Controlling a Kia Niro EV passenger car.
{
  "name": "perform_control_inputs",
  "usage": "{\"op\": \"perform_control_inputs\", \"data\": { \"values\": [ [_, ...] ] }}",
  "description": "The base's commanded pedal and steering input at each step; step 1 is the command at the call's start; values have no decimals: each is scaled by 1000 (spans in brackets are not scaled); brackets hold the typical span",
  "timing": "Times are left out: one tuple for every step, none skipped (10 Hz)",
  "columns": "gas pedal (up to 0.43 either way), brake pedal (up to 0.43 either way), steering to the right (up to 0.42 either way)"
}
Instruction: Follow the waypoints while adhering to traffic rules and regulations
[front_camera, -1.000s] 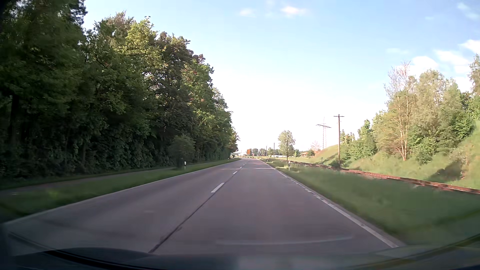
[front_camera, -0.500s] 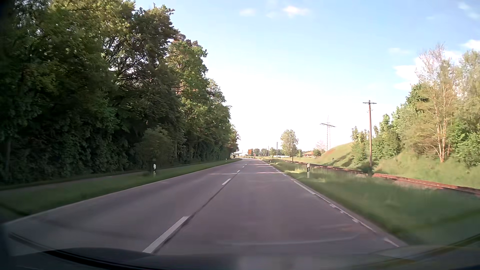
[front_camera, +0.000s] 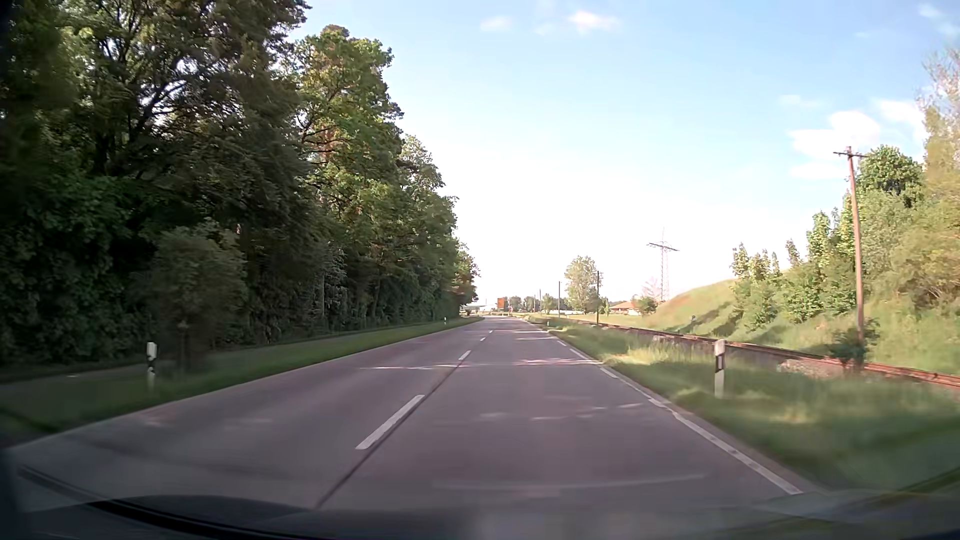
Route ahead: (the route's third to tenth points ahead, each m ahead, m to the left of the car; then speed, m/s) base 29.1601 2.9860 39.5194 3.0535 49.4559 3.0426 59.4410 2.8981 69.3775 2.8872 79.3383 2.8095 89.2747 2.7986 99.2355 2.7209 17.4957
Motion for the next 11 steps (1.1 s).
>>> {"op": "perform_control_inputs", "data": {
  "values": [
    [138,0,0],
    [138,0,1],
    [138,0,1],
    [138,0,1],
    [138,0,1],
    [138,0,1],
    [138,0,1],
    [138,0,1],
    [138,0,1],
    [138,0,2],
    [138,0,2]
  ]
}}
